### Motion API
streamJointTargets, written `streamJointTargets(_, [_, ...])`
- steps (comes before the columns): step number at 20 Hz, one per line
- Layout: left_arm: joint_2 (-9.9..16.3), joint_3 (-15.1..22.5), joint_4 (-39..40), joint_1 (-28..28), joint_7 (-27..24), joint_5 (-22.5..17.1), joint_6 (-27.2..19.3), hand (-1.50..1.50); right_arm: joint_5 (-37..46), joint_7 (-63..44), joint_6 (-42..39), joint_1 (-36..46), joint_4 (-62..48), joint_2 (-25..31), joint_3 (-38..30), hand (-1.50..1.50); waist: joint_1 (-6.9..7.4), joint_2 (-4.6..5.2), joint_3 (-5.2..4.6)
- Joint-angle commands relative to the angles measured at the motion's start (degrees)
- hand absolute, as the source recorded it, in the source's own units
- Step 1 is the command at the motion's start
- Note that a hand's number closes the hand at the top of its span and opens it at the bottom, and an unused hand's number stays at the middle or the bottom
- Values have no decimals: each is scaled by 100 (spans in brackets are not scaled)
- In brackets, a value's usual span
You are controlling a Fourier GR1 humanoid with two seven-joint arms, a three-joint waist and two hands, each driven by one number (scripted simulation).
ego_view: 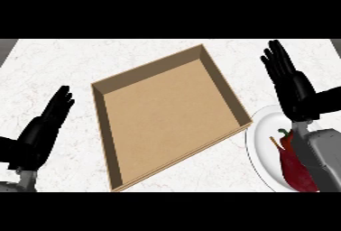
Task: Pick the bell pepper from the plate and place it in the cardboard box
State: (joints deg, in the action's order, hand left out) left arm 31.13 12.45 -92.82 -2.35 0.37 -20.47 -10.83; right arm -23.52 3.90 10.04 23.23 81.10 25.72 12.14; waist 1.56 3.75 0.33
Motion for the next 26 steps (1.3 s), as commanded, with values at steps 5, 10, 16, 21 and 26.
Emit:
streamJointTargets(5, [719, -504, 770, -32, 218, 931, -778, 0, -914, 545, -3285, -458, -143, 722, 457, -150, -97, -272, 24])
streamJointTargets(10, [753, -492, 1050, 78, 235, 1004, -805, 0, 1510, 2197, -3573, -206, 151, 2059, 944, -150, -101, -235, 30])
streamJointTargets(16, [608, -323, 1165, 4, 211, 1252, -946, 0, 852, 4536, -5179, -723, -1356, 2074, 592, -150, 19, -204, 38])
streamJointTargets(21, [424, -196, 1376, -176, 187, 1378, -994, 0, 1763, 5458, -4660, -347, -1524, 2643, 570, -150, 21, -226, 30])
streamJointTargets(26, [461, -274, 1636, -409, 220, 1355, -867, 0, 3101, 5926, -3843, 57, -1577, 3253, 1168, -150, 127, -227, 3])
